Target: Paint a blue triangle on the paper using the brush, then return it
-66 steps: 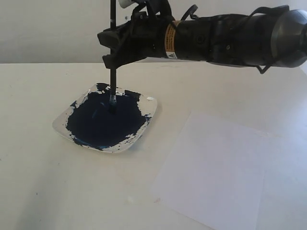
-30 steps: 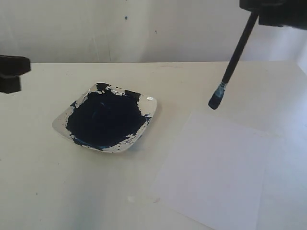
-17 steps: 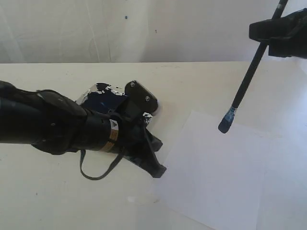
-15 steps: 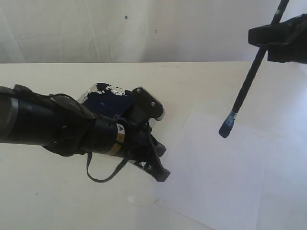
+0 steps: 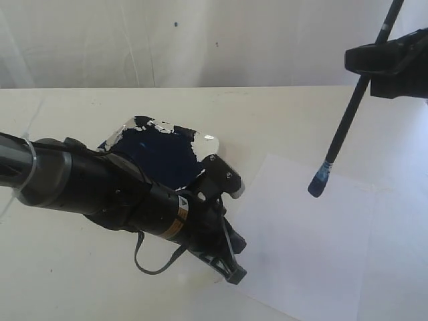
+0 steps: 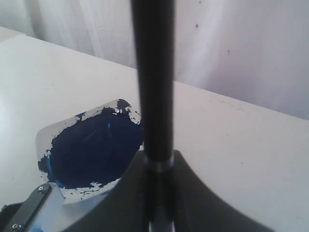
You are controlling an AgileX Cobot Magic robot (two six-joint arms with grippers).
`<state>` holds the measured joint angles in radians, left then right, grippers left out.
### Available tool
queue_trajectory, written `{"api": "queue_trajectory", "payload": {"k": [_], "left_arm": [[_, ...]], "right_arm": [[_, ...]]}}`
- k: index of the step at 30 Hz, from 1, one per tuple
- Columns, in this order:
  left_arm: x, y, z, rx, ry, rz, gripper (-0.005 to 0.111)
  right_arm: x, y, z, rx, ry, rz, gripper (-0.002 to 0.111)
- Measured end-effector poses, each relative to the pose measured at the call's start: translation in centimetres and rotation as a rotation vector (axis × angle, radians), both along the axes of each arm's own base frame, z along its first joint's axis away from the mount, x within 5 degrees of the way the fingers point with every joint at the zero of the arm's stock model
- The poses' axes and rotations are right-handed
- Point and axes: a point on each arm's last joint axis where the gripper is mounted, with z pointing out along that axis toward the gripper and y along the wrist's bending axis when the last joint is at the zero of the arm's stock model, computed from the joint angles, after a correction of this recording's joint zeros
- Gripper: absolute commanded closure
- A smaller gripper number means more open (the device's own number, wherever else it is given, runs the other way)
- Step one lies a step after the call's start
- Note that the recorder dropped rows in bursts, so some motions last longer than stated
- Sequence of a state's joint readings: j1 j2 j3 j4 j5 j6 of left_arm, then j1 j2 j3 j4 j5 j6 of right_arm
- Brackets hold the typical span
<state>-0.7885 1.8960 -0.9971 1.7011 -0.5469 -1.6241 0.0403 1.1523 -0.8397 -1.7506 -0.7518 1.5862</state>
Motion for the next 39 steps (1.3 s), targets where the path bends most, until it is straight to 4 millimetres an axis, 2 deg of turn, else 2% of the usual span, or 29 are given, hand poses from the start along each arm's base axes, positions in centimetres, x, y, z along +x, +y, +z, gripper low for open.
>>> {"api": "queue_trajectory", "payload": {"k": [6, 22, 30, 39], "left_arm": [[0.0, 0.0, 0.0, 0.003, -0.017, -0.023, 0.107], [0.0, 0.0, 0.0, 0.014, -0.063, -0.073, 0.107], [-0.1, -0.1, -1.1, 0.031, -0.038, -0.079, 0.107], [-0.1, -0.1, -1.1, 0.028, -0.032, -0.084, 0.107]], "right_arm": [[0.8, 0.2, -1.1, -0.008, 0.036, 0.024, 0.108], [2.2, 0.9, -2.3, 0.038, 0.002, 0.122, 0.108], [3.2, 1.0, -3.0, 0.068, -0.003, 0.126, 0.108], [4.6, 1.3, -4.4, 0.066, -0.068, 0.173, 0.108]]}}
